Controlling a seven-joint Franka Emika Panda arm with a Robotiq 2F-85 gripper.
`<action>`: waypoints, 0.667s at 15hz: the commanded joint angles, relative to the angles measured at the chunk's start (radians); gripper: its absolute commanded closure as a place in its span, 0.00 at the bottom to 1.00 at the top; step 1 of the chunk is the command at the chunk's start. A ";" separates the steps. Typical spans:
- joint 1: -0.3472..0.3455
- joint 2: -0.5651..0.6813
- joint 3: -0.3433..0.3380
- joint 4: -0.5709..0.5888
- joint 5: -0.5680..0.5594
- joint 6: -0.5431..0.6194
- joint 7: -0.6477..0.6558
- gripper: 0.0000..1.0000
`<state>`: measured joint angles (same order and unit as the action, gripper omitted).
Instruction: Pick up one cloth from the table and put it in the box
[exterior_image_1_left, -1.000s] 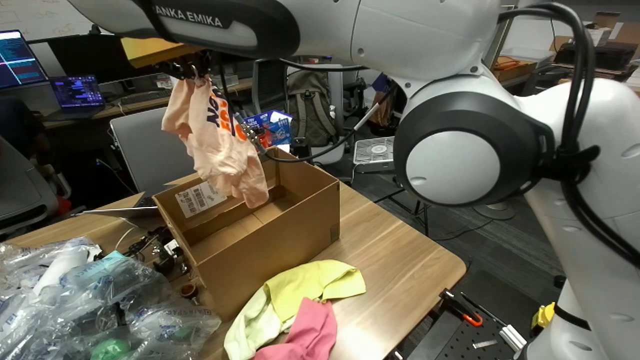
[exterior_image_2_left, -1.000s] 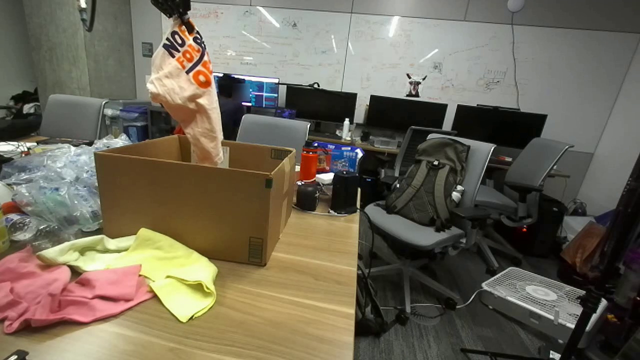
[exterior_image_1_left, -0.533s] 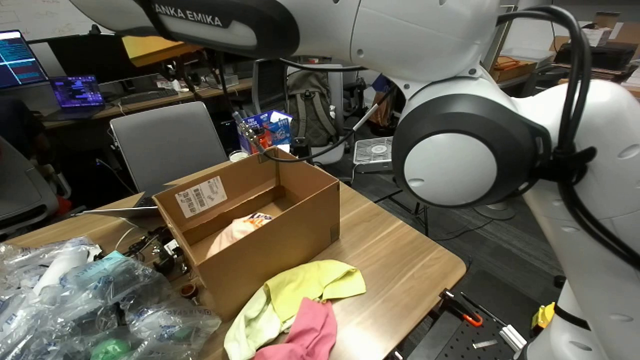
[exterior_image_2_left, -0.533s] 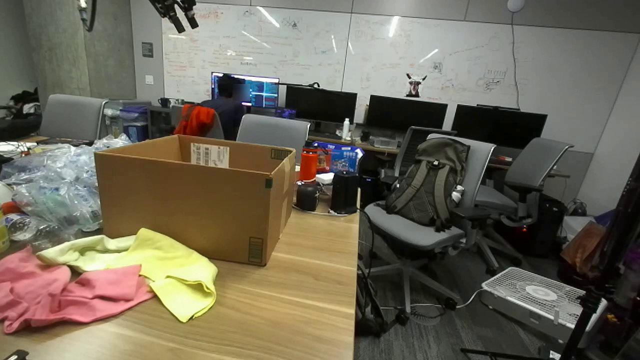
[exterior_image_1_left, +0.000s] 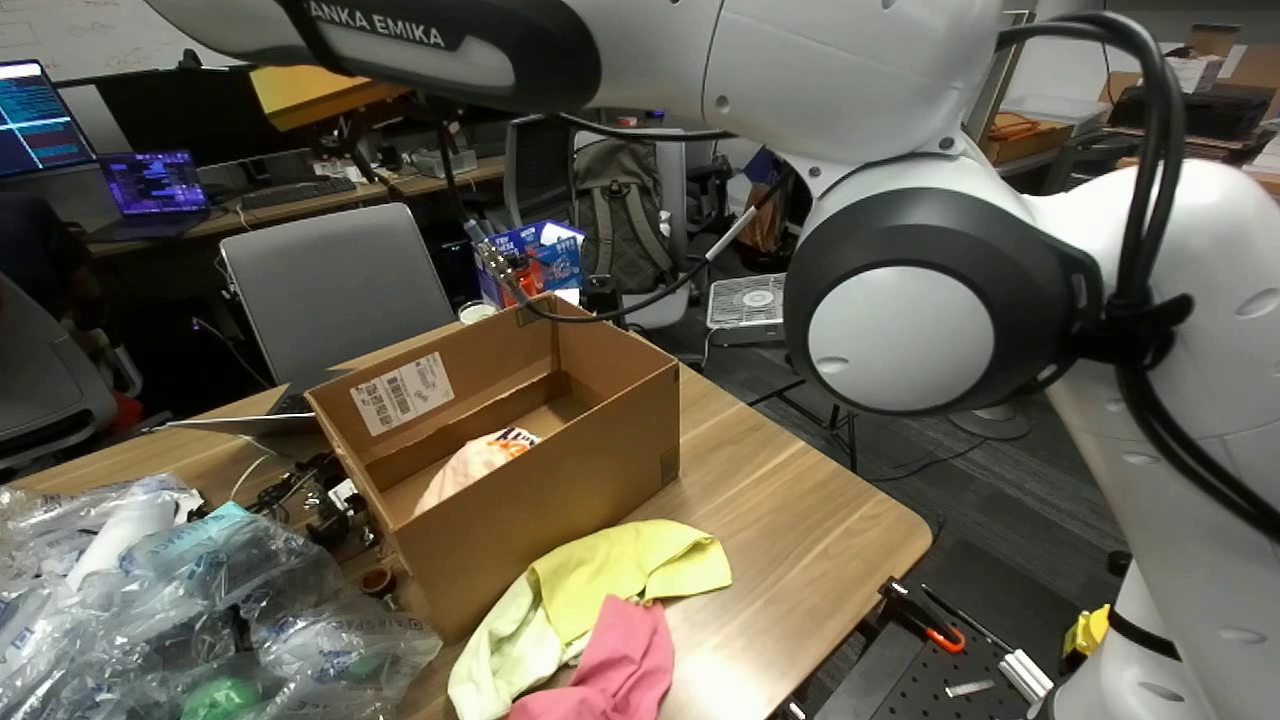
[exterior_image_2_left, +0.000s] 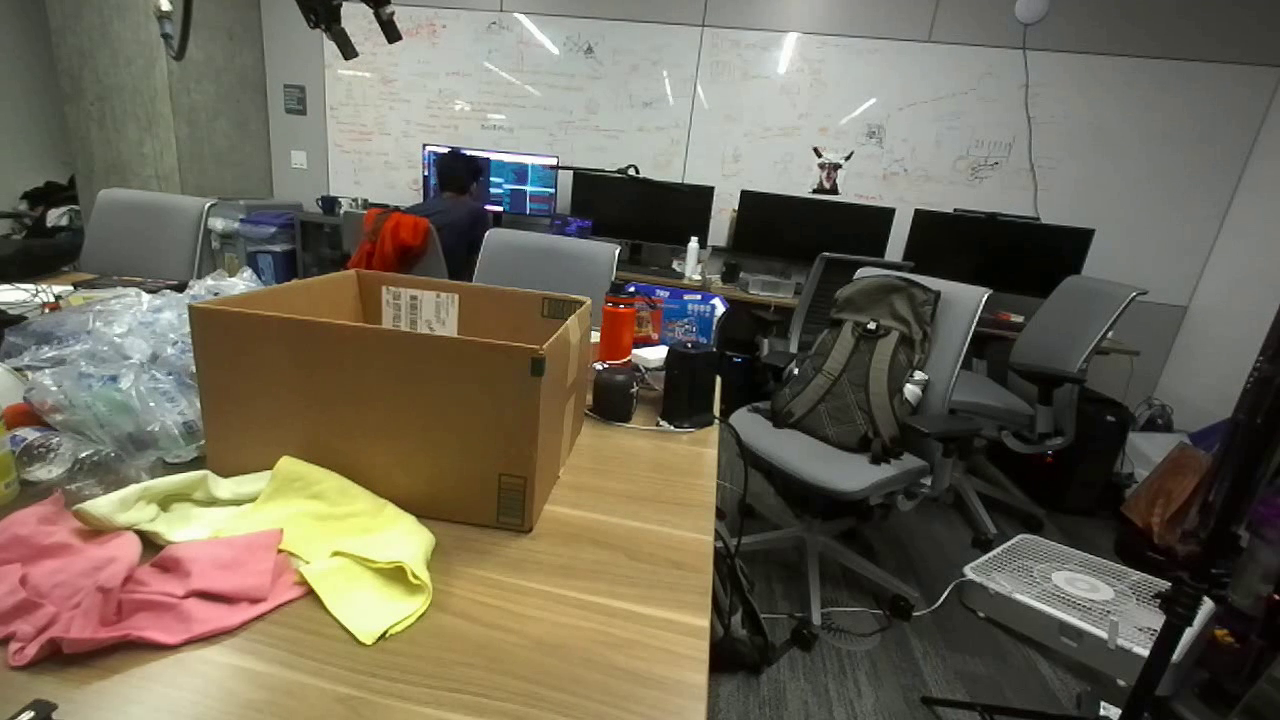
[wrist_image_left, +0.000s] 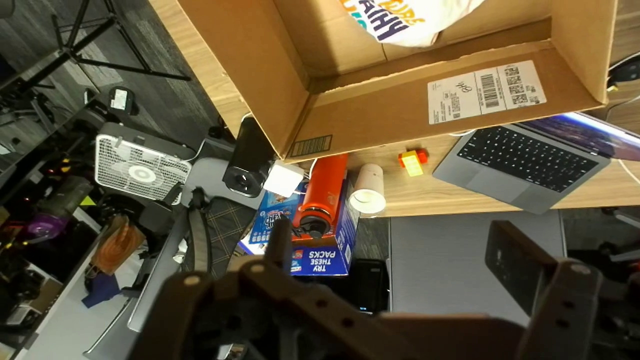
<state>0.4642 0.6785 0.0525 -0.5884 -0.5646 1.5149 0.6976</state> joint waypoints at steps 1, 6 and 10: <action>0.007 -0.010 0.003 0.025 0.002 -0.031 -0.035 0.00; 0.024 -0.043 0.017 -0.011 0.001 -0.060 -0.055 0.00; 0.041 -0.072 0.025 -0.035 0.006 -0.116 -0.072 0.00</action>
<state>0.4979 0.6543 0.0671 -0.5865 -0.5646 1.4393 0.6521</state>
